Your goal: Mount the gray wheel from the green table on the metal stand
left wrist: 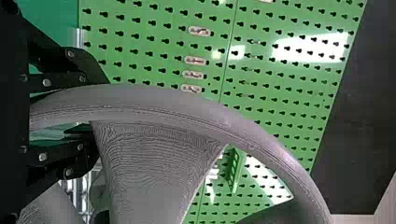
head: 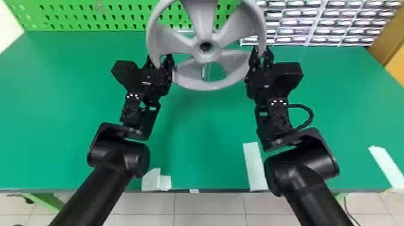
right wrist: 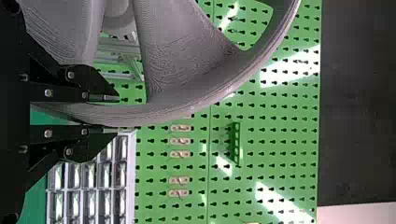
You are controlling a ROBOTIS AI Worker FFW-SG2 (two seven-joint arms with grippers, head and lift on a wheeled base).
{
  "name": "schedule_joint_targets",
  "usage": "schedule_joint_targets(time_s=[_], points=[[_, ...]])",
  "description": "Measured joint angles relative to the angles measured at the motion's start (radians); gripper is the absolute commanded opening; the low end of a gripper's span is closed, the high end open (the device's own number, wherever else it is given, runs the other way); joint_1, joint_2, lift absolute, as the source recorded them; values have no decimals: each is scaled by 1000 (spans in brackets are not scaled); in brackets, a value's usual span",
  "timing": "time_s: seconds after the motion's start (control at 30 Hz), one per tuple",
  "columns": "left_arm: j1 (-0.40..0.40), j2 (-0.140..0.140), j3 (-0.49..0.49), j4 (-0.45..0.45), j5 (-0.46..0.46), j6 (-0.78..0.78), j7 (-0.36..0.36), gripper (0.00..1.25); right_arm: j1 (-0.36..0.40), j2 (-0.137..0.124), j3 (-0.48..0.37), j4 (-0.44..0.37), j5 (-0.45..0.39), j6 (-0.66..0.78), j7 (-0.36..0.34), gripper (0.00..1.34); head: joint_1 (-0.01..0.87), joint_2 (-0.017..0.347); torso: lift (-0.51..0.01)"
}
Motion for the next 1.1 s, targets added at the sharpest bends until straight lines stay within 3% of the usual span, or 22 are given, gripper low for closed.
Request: schedule_joint_targets(time_s=[1.1], points=[[-58,4,-10,93,-6,-21,-5,385,-58,3,6,76,-14,-15,0,250,867,52,-100]])
